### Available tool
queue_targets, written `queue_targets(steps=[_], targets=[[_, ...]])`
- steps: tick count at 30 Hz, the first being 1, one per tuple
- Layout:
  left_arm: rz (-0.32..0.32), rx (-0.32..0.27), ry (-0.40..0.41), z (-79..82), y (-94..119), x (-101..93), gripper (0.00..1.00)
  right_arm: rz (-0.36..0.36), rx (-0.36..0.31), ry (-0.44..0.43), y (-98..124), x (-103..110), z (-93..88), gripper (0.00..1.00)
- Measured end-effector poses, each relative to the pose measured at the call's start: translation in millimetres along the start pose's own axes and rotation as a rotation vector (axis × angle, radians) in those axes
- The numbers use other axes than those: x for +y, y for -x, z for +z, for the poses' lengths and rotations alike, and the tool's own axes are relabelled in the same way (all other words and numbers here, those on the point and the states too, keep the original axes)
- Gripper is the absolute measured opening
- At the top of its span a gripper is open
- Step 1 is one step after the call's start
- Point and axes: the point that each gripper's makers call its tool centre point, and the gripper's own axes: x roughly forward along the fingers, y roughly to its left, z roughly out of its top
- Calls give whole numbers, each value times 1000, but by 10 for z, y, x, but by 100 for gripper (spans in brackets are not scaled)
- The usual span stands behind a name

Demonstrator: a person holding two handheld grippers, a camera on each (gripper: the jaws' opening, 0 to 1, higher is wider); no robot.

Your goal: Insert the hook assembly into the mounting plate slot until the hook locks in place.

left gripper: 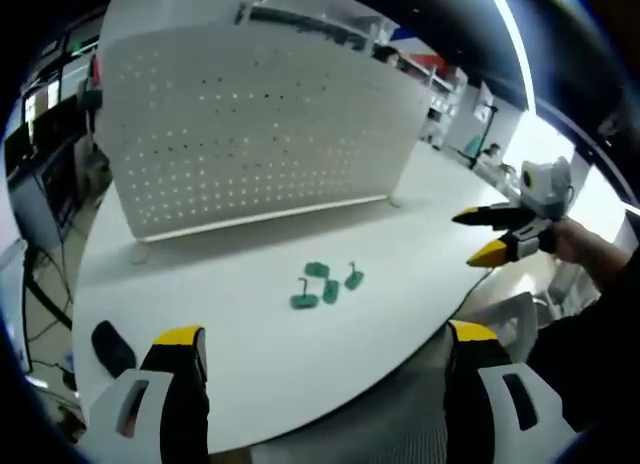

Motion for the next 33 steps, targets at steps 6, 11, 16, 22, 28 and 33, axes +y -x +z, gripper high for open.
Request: queue_targets(steps=[6,11,16,22,28,33], targets=[[13,23,-13,-72,-2,35,100,-2,3,-1,9,-7,-13,74],[8,24,-15,-77,-13,36,100,-7,5,-2,14,-24,-18,74],[1,36,-26,-91,-28,21,100,-14,-3,-6,6,-34,-4,74],[3,42,-25,-135,-27,24,100,-8,2,-5,-13,-4,-33,74],[-6,51,-17,-170,-40,13,100,-4,15,-22,-18,0,-91,70],[-8,53,1,-166,-54,30,100,6,10,-39,-33,13,-98,70]])
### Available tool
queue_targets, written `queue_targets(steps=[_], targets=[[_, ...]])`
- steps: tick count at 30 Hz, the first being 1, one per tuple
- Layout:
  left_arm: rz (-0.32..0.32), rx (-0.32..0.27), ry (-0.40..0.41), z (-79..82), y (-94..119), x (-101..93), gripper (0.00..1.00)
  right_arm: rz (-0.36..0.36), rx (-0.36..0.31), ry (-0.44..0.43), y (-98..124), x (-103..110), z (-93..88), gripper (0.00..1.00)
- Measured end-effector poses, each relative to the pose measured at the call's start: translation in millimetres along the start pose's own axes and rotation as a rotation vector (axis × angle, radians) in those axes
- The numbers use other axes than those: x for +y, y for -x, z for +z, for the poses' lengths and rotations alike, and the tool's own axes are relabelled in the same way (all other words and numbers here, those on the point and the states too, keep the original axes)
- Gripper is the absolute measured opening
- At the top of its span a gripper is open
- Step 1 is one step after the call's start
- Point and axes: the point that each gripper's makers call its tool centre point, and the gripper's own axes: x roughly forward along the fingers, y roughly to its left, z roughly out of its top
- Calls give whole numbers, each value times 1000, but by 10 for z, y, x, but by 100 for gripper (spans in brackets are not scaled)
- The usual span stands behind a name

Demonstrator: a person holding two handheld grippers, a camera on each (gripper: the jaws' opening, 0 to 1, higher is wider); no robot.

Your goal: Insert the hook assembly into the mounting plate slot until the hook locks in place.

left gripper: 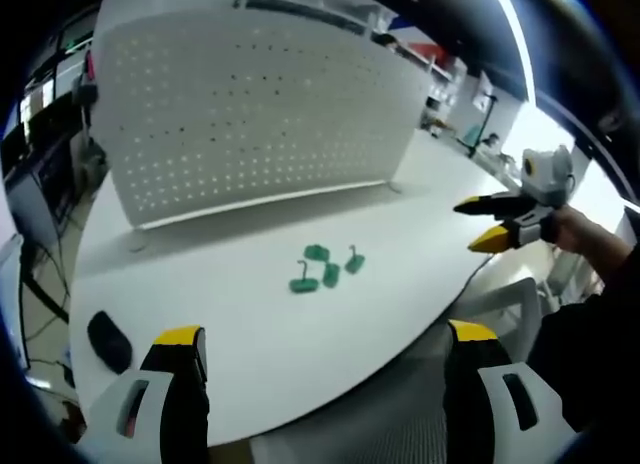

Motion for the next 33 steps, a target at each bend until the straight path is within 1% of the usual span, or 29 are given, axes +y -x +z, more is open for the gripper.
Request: queue_targets(steps=[3,5,6,11,13,17,20,23,26,28,33], targets=[[-2,-9,3,20,0,3,100,3,2,-2,-29,3,-11,70],[-4,-41,-2,70,-2,9,100,4,0,-4,-50,1,-18,69],[-4,-41,9,66,0,17,100,7,-8,-11,-73,-4,-24,69],[0,-21,8,15,2,34,100,21,5,-32,-153,10,-102,67],[0,-18,12,-1,5,39,100,26,16,-36,-181,13,-131,64],[0,-11,14,-17,5,40,100,42,12,-58,-229,17,-139,60],[-4,-17,16,5,-1,32,100,53,13,-83,-282,-4,-140,56],[-6,-20,13,24,-6,23,100,64,4,-111,-335,-26,-114,54],[-5,-19,12,27,-10,21,100,76,1,-110,-402,-39,-92,51],[-4,-17,12,19,-11,23,100,87,12,-105,-470,-41,-104,48],[2,-7,12,-12,-6,32,100,109,31,-82,-623,-19,-126,47]])
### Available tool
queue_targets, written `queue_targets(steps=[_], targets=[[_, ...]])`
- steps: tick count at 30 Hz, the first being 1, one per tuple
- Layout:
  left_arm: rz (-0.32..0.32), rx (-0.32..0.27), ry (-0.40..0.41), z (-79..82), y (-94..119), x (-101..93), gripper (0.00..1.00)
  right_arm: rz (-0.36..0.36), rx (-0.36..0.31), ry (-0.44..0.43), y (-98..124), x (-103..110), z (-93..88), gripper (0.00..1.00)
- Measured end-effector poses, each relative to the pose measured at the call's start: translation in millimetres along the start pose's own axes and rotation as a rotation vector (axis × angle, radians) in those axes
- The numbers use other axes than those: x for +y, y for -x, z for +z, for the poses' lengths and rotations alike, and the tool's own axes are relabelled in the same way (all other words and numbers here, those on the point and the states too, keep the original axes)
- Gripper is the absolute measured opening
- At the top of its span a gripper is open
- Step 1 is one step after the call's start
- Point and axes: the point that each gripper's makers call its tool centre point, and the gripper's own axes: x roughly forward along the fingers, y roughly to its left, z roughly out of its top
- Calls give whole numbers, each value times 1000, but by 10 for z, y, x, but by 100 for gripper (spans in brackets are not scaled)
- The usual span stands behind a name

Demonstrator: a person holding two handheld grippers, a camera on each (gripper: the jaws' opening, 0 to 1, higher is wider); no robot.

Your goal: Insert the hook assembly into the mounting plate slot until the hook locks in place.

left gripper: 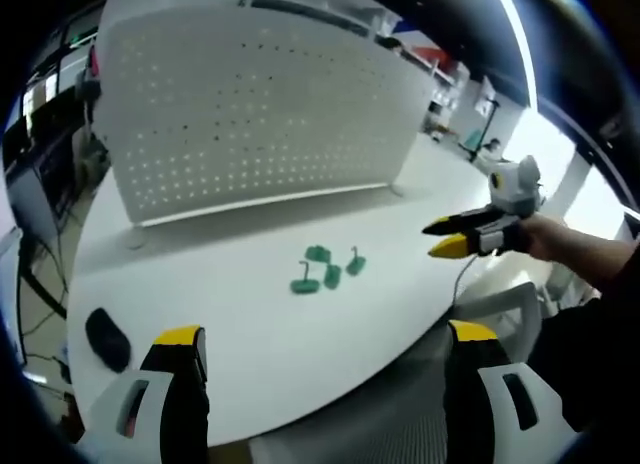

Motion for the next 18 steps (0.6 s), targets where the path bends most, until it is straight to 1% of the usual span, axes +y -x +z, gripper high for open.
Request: queue_targets(steps=[3,4,5,6,7,11,16,18], targets=[[14,5,3,-16,3,32,100,14,21,16,-97,7,-6,46],[17,10,4,-25,4,40,100,22,40,37,-119,20,-27,46],[20,12,4,-31,5,50,100,32,79,89,-151,34,-74,46],[23,12,5,-34,7,58,100,32,94,115,-181,38,-93,46],[25,14,8,-39,9,66,100,36,88,112,-222,53,-87,46],[31,17,14,-50,13,88,100,66,101,86,-338,53,-99,45],[39,30,21,-81,11,120,100,79,116,92,-474,4,-87,43],[40,34,20,-87,9,123,100,88,120,109,-526,-12,-83,40]])
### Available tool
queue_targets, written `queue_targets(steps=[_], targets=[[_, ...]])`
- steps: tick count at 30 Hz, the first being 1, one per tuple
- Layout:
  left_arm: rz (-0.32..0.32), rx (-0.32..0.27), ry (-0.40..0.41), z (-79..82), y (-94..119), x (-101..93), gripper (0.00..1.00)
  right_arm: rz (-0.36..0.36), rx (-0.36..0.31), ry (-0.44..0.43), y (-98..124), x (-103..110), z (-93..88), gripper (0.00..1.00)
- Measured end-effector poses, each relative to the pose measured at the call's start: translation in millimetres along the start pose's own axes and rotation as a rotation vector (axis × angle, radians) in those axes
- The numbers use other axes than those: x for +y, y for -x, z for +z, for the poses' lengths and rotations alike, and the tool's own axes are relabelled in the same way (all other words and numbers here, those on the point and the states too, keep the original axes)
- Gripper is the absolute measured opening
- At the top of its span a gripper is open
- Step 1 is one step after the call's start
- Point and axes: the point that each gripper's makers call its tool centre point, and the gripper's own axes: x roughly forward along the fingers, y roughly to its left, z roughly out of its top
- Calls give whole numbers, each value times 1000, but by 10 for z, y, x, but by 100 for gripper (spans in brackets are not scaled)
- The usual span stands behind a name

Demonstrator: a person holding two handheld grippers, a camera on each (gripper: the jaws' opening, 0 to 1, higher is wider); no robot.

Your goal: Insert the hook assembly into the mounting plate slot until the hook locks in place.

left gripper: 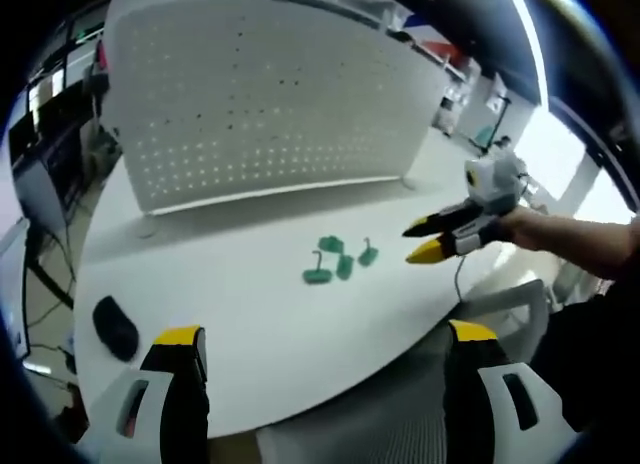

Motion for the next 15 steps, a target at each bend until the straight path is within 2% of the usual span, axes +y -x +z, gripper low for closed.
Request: queue_targets(steps=[3,5,10,15], targets=[[3,8,1,-13,-8,9,100,-7,39,80,-77,-61,-29,38],[3,12,4,-21,-17,19,100,-2,54,87,-123,-75,-40,38],[8,25,11,-53,-25,37,100,16,77,86,-254,-136,-29,38],[13,35,26,-88,-40,42,100,25,90,37,-361,-209,-25,38]])
